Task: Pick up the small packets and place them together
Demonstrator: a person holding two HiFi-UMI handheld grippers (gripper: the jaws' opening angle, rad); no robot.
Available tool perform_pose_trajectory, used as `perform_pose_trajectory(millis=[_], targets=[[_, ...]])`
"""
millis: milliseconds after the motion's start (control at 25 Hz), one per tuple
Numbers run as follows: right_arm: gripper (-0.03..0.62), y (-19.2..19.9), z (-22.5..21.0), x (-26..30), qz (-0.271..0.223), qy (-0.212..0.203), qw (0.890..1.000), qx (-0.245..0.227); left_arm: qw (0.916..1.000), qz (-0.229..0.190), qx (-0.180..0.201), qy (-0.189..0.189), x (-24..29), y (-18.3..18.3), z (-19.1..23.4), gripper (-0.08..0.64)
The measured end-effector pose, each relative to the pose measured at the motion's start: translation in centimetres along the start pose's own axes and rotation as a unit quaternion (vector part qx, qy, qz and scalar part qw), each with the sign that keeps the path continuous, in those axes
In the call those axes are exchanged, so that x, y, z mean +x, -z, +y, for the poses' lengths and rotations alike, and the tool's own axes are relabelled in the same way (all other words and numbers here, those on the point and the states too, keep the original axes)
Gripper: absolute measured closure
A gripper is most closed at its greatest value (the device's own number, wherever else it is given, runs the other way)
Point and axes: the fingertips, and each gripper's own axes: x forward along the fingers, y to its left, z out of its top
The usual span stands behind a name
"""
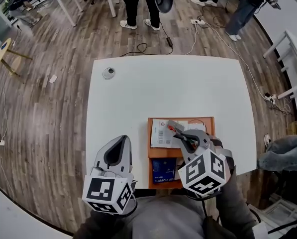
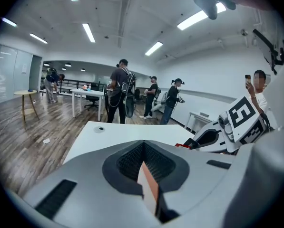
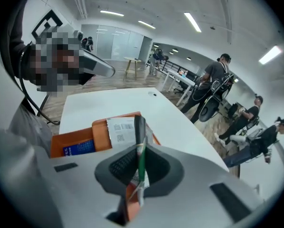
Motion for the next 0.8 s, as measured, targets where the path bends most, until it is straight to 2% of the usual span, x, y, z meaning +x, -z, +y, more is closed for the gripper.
perform_pose_trajectory(millis=[120,480,640,800], targets=[[0.569,-0.2,0.6,0.6,0.002,-0.010,1.000,-0.001,1.0000,0.004,-0.004,0.003,0.0,0.4,0.4,0.563],[0.394,-0.1,2.8,0.8,0.004,-0.053,0.999,0.005,0.9999,0.005,-0.008,0.006,-0.8,1.1,0.7,0.563],[0.367,-0.2,3.4,0.3,-0.003,-0.055,0.998,0.006,0.9999,0.002,-0.005,0.014,-1.4,1.2,0.2,0.563],[0.365,-0.9,3.0,-1.0,-0.019,-0.033,0.999,0.013,0.9998,-0.001,0.000,0.019,-2.2,1.0,-0.3,0.563]])
